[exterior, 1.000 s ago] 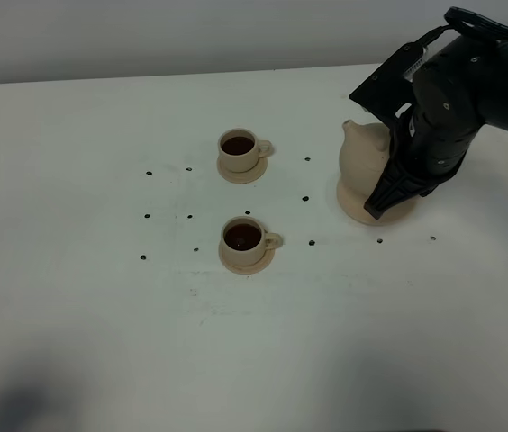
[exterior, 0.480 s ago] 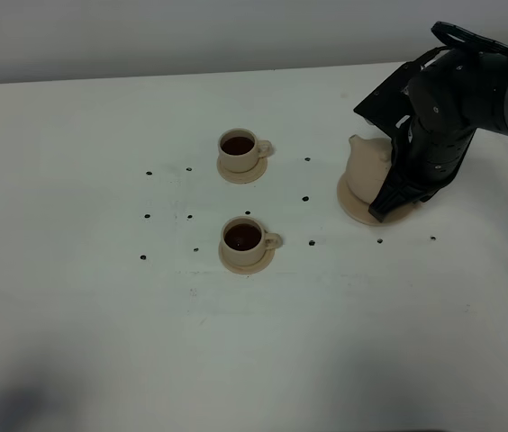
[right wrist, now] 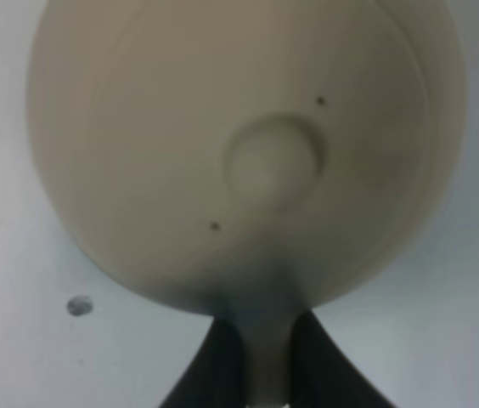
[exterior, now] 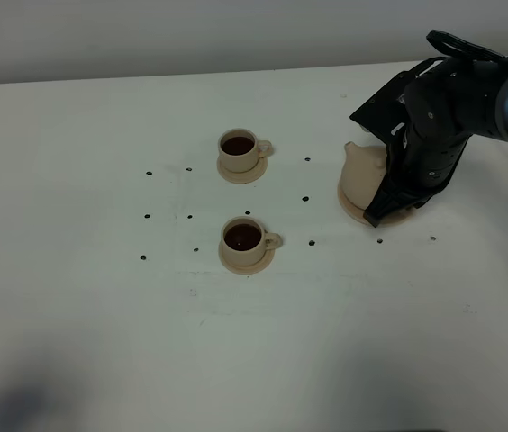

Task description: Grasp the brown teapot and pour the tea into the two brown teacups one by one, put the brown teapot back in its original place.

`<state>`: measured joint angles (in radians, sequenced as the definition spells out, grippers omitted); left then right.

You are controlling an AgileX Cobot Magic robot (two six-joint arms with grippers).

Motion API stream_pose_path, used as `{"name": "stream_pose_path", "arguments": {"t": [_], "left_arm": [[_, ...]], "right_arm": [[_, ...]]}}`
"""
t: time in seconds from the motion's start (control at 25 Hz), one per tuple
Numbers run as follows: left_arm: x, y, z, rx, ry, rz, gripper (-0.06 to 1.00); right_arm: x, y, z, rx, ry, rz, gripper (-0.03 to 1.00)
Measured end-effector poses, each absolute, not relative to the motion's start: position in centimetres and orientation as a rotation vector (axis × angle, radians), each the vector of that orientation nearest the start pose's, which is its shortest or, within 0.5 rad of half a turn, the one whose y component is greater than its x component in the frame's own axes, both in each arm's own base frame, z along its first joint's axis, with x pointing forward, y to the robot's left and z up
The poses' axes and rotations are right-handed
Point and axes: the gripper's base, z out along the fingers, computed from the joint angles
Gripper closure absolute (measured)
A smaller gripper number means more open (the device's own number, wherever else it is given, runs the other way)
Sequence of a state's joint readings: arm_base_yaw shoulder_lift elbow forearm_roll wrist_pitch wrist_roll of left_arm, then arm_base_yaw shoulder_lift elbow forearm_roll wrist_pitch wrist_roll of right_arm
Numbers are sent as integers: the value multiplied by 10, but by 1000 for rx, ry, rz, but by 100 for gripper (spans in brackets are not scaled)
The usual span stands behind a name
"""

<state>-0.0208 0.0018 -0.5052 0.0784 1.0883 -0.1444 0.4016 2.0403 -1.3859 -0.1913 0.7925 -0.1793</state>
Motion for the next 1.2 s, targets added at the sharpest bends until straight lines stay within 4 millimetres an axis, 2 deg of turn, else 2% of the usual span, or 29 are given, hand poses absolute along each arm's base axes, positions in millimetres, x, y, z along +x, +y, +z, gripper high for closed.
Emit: {"name": "stream_pose_path", "arguments": {"t": [0.52, 0.64, 0.8, 0.96, 1.2], "left_arm": [[-6, 6, 277, -133, 2062, -8, 52], [-6, 6, 277, -133, 2062, -8, 52], [-6, 6, 277, -133, 2062, -8, 52], [-6, 6, 277, -134, 2061, -8, 52], [-6, 6, 277, -134, 2061, -8, 52]], "right_arm": [[377, 147, 154, -957, 2762, -180, 85], [377, 147, 154, -947, 2769, -179, 79], [374, 145, 158, -949, 2788, -188, 65], [363, 140, 182, -937, 2824, -203, 55], [333, 132, 230, -881, 2936, -136, 53]]}}
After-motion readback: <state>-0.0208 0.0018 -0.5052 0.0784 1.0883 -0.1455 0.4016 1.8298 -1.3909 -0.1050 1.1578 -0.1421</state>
